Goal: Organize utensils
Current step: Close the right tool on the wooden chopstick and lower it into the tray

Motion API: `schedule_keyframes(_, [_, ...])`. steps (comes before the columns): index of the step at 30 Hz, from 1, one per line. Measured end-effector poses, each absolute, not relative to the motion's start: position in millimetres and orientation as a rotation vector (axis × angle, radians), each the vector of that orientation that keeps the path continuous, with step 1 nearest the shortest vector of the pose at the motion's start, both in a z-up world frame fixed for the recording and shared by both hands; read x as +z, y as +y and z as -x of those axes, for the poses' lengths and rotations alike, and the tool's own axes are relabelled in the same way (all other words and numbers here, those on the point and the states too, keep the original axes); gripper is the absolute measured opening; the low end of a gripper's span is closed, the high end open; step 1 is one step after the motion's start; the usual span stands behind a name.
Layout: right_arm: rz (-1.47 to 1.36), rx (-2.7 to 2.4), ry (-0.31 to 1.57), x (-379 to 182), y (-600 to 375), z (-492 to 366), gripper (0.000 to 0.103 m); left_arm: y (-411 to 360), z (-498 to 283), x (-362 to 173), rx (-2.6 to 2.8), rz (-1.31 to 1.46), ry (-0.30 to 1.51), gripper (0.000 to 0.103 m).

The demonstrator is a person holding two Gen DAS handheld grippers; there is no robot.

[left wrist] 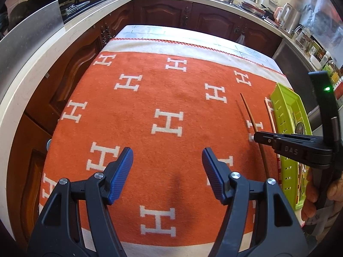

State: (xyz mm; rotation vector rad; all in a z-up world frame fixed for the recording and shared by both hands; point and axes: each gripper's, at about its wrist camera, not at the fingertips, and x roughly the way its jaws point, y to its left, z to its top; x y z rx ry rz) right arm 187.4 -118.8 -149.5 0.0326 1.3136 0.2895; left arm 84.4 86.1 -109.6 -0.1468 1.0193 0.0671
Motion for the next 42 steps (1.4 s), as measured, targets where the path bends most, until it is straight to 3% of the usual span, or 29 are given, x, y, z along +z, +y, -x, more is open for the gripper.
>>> schedule_keyframes(27, [-0.391,0.34,1.02,-8,-276,-101,0.006,-37,-121,-96,-0.177,0.045,1.058,0.064])
schedule_keyframes(42, [-0.471,0.231,1.098,-60,-339,-99,0.006,-87,-171,-145,-0.255,0.023,1.132,0.064])
